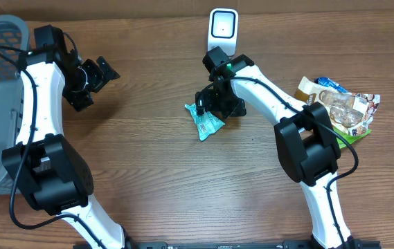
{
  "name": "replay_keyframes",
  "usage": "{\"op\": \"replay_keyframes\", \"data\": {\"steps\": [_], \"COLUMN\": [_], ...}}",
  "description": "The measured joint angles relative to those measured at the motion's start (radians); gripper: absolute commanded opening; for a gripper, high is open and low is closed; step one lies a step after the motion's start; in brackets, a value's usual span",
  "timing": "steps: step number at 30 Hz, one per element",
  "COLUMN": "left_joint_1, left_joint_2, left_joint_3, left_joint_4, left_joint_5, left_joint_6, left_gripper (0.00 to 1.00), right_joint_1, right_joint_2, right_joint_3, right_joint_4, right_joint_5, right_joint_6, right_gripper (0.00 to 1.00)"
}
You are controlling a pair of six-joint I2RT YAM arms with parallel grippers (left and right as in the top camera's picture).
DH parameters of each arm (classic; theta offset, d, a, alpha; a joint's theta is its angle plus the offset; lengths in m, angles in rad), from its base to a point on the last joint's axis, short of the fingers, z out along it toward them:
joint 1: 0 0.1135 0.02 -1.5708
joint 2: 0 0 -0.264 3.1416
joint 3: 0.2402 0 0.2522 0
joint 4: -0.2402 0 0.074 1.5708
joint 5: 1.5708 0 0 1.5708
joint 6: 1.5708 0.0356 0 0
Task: Scan the item barcode
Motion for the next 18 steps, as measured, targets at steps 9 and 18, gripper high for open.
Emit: {"op": "replay_keyframes", "data": {"steps": [9, 18], "left_joint_1": [0.000, 0.000], "left_joint_2": [0.000, 0.000], "left_joint_3": [0.000, 0.000], "left_joint_4": [0.000, 0.000], "left_joint_5": [-0.002, -0.003], "left_joint_6": [0.000, 0.000], "left_gripper": [1.00, 1.00], "right_joint_1": [-0.063, 0.029], "right_joint_2": [0.002, 0.005], "right_joint_3": [0.138, 0.142], "right_joint_4": [0.045, 0.055], "right_joint_5": [0.076, -0.085], "right_joint_6": [-0.560, -0.983], "right_gripper": [1.00, 1.00]}}
